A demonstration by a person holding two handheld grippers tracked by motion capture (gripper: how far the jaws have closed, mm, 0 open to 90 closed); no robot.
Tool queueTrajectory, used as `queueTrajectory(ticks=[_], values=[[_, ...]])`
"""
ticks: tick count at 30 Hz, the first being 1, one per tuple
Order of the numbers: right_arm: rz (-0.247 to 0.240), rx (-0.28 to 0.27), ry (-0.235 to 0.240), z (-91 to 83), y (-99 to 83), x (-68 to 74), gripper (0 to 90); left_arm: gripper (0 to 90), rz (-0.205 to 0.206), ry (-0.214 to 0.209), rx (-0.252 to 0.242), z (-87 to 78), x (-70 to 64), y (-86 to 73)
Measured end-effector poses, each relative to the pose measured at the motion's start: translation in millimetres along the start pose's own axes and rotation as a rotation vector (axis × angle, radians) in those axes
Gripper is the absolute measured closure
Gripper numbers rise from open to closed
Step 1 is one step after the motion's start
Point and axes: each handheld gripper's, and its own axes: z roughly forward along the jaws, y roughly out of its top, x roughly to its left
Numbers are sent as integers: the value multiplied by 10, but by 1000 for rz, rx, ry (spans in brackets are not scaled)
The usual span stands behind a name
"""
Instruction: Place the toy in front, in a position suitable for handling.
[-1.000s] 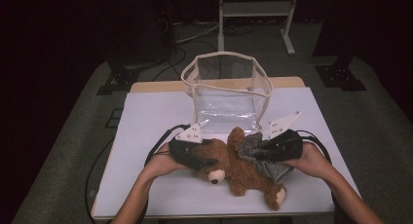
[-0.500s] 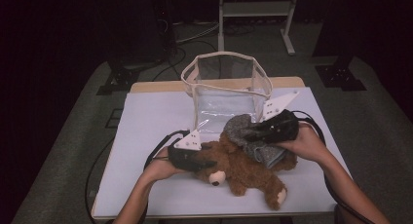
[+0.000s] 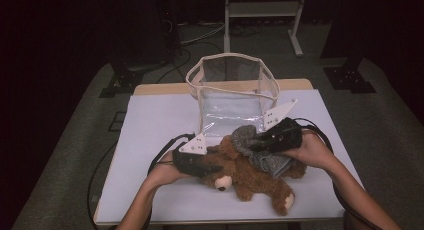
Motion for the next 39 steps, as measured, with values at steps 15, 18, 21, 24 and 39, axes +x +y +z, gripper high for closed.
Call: queueTrajectory(ticks=[15, 18, 21, 24, 39], values=[[207, -15, -47, -440, -1013, 204, 773, 501, 11, -1, 4, -15, -31, 27], [231, -20, -68, -543, -1139, 232, 773, 500, 6, 3, 4, -7, -30, 34], [202, -43, -95, -657, -1011, 247, 773, 500, -2, 3, 5, -5, -18, 30], [143, -66, -98, -697, -785, 260, 773, 498, -4, 0, 5, -4, -5, 28], [175, 10, -100, -685, -983, 336, 773, 488, -15, 9, -3, 2, 7, 30]])
